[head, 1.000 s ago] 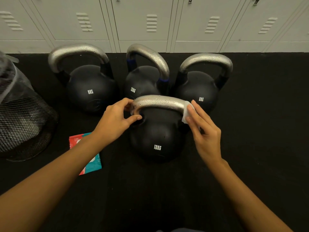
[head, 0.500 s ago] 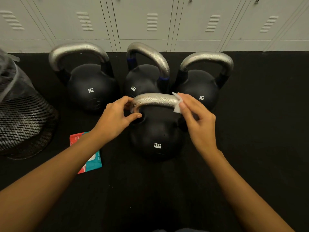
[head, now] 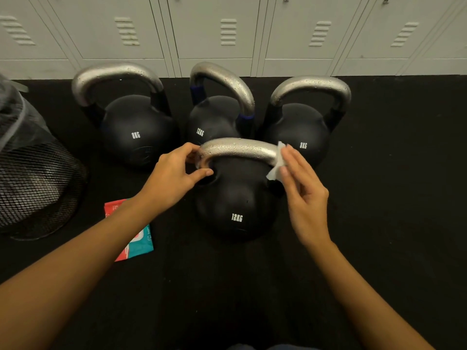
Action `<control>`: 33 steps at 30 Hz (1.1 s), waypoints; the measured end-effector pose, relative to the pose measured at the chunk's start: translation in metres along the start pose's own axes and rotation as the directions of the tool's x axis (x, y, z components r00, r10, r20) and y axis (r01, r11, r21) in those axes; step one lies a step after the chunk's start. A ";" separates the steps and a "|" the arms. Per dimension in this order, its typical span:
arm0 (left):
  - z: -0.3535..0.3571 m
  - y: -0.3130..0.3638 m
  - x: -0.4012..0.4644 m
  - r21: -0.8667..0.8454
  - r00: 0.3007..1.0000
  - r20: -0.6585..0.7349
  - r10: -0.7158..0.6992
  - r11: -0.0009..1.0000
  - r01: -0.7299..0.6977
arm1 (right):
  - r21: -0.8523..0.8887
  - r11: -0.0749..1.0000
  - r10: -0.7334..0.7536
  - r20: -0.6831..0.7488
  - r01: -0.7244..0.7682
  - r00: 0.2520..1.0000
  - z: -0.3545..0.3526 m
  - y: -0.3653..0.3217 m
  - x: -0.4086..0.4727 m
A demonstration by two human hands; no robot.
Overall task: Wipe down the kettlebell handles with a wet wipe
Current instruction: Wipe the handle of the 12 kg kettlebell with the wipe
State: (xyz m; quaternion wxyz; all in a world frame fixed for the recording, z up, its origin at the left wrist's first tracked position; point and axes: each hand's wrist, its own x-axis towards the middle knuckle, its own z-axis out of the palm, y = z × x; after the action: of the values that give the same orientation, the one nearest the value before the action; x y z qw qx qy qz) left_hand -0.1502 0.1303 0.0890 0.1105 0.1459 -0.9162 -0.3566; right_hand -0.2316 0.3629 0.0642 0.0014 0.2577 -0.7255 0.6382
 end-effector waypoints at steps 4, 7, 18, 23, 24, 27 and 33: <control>-0.001 0.002 0.000 0.005 1.000 0.000 0.000 1.000 0.000 | -0.220 0.955 -0.164 0.169 0.199 0.972 0.007 -0.014 0.028; -0.001 0.002 0.000 0.002 1.000 0.009 0.000 1.000 0.000 | -0.191 0.980 -0.009 0.233 0.055 0.972 0.008 -0.029 0.046; -0.001 0.000 0.000 0.005 1.000 0.018 0.002 1.000 -0.002 | 0.044 0.861 0.501 0.106 -0.507 0.859 -0.011 0.006 0.026; 0.001 -0.001 0.000 0.012 1.000 0.001 -0.009 1.000 0.009 | 0.000 0.897 0.441 0.085 -0.443 0.893 -0.002 -0.013 0.043; 0.001 0.000 0.000 0.014 1.000 0.002 -0.008 1.000 0.008 | 0.006 0.910 0.413 0.086 -0.415 0.907 0.000 -0.018 0.046; 0.000 -0.001 0.000 0.021 1.000 0.005 0.002 1.000 -0.003 | 0.031 0.938 0.341 0.101 -0.345 0.935 0.005 -0.023 0.041; 0.001 0.000 -0.001 0.036 1.000 0.011 0.001 0.999 -0.002 | 0.251 0.889 0.388 0.026 -0.382 0.921 -0.003 0.002 0.011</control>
State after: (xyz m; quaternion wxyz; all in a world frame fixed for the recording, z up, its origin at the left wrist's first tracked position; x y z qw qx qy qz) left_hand -0.1496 0.1309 0.0878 0.1032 0.1452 -0.9231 -0.3408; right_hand -0.2431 0.3617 0.0663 -0.1488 0.0989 -0.6752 0.7157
